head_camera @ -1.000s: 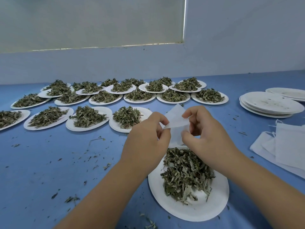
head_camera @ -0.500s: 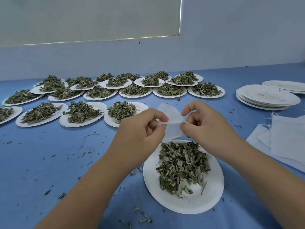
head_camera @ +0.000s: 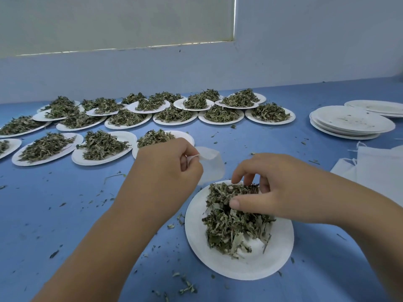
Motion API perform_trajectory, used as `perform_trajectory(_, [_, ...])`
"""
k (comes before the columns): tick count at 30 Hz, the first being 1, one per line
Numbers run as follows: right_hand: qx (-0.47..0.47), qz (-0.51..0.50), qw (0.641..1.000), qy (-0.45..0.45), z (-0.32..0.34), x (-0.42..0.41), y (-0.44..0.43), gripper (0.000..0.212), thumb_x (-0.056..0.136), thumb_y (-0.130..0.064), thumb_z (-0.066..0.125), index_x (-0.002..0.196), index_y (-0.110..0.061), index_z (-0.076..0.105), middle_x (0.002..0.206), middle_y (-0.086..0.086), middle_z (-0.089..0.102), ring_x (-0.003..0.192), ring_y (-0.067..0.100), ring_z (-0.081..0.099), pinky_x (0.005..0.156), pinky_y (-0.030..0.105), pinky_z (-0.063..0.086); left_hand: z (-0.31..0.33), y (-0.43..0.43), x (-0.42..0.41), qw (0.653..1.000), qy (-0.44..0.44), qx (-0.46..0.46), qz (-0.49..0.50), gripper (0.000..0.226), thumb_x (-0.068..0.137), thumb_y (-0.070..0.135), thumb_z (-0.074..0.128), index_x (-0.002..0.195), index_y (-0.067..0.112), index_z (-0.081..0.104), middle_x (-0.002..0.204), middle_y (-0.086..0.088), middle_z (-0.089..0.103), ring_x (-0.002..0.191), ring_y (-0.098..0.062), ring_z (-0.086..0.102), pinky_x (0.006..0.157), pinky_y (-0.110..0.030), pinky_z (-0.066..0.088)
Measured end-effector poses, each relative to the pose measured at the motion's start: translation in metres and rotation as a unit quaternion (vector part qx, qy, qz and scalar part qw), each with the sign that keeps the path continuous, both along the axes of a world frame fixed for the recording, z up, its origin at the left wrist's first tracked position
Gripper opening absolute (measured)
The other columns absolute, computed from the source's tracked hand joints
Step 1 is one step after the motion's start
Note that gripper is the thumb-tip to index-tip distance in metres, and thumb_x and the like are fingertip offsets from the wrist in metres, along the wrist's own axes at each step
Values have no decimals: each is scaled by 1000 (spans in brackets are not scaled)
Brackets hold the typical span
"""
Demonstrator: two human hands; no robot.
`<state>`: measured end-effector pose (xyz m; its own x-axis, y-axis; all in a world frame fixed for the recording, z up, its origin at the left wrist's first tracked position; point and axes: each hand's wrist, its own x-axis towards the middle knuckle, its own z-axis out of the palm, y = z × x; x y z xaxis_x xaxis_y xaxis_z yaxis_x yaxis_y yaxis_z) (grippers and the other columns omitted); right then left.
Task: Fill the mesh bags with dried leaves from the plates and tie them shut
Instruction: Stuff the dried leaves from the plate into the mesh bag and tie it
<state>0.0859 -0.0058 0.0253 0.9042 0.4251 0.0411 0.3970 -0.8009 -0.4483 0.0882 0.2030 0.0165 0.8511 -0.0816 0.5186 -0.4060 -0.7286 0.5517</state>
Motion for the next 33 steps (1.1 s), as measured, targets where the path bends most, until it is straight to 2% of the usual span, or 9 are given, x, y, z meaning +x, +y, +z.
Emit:
perform_trajectory(5, [10,8,1000,-6,1,-5,3,54,59,-79,54,104,-50,55,95,-23,52,80,-18,47,64,15,33,0,0,0,1000,-11,18,18,13,83,18,59,72,21,66,50,11,46,55,1,47,51,-10,35])
perform_trajectory(9, [-39,18,999,-2,-5,-6,5,61,58,-79,58,112,-51,52,93,-24,46,81,-17,43,61,16,31,-1,0,2,999,-26,38,23,14,85,16,59,73,18,65,50,9,45,58,-3,46,53,-13,36])
perform_trajectory(14, [-35,-5,999,-17,-8,-2,6,30,74,-55,67,103,-47,63,78,-26,52,76,-12,51,56,13,35,-7,-3,6,999,-12,44,19,14,87,19,58,74,21,64,52,10,45,57,-5,46,49,-21,35])
perform_trajectory(17, [-15,-4,1000,-7,-9,0,5,15,77,-46,69,92,-47,66,80,-50,45,77,-16,50,55,11,39,-10,-5,9,999,-4,51,8,14,88,19,58,76,19,65,52,10,47,53,-6,44,52,-26,41])
perform_trajectory(19, [-10,-1,1000,-8,-10,3,4,12,78,-42,69,89,-46,67,81,-52,43,77,-14,51,54,13,38,-12,-5,11,999,-5,54,1,15,88,19,59,75,18,65,51,8,48,52,-5,44,54,-27,43])
perform_trajectory(22, [2,3,1000,-14,-11,4,2,12,78,-39,70,89,-42,68,82,-48,47,77,-12,52,57,11,41,-14,-4,12,999,5,54,-7,16,89,21,59,73,20,63,50,7,51,52,-5,45,55,-24,43])
perform_trajectory(26, [-8,25,1000,-2,-11,5,0,22,73,-51,70,95,-46,65,84,-38,52,81,-15,50,61,8,39,-15,-3,14,998,13,61,-13,14,90,23,59,77,24,63,51,8,52,54,-4,47,56,-23,43])
perform_trajectory(30, [-30,27,999,-13,-14,6,3,26,76,-48,70,102,-46,67,88,-25,57,82,-7,54,71,17,45,-16,-3,16,998,9,58,-22,8,91,21,59,95,21,66,54,3,55,52,-7,49,54,-31,48])
perform_trajectory(33, [-23,22,999,-23,-17,7,4,21,78,-43,67,99,-45,68,90,-19,62,80,0,59,74,29,53,-18,-4,18,998,6,52,-31,11,91,18,59,100,22,64,53,1,54,49,-11,47,54,-36,49])
